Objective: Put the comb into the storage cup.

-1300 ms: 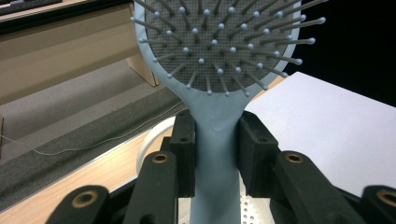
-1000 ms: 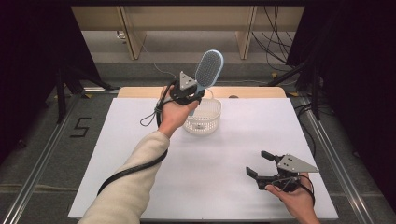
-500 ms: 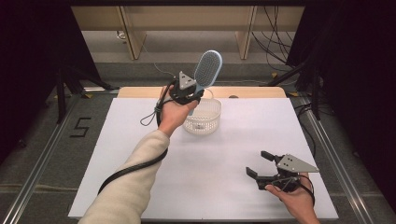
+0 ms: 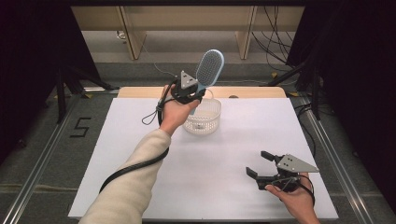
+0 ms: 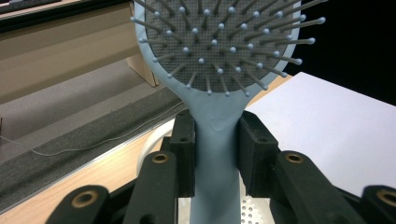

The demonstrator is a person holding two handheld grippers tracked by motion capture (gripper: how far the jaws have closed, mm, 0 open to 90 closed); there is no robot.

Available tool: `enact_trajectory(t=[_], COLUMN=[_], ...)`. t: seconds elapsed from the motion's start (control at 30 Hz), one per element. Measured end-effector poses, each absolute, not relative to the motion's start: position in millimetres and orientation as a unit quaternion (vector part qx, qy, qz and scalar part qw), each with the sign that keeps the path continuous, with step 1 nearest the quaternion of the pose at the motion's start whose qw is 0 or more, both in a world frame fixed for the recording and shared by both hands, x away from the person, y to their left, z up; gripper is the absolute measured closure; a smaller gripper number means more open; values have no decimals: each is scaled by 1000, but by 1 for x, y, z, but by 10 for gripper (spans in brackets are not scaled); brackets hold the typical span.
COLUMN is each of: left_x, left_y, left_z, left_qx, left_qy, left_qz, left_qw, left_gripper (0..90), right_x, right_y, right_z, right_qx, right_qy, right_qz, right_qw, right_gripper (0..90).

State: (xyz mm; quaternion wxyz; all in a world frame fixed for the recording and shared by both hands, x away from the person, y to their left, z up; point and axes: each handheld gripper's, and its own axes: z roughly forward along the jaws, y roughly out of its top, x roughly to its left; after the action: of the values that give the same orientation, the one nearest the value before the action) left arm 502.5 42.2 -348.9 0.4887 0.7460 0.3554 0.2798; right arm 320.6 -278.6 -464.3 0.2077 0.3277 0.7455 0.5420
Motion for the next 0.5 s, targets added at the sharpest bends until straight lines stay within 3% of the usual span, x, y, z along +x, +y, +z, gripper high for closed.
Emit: enact_trajectory(t=[0.5], left_x=[507], left_y=[40], left_z=[-350], left_qx=[749], left_qy=[356], left_qz=[274], left_qw=[487], left_gripper=[696], right_x=[321], right_y=[-279], right_z=[-464], right_qx=[327], right_qy=[746], right_qz=[542], right_qw=[208], right_gripper=[150])
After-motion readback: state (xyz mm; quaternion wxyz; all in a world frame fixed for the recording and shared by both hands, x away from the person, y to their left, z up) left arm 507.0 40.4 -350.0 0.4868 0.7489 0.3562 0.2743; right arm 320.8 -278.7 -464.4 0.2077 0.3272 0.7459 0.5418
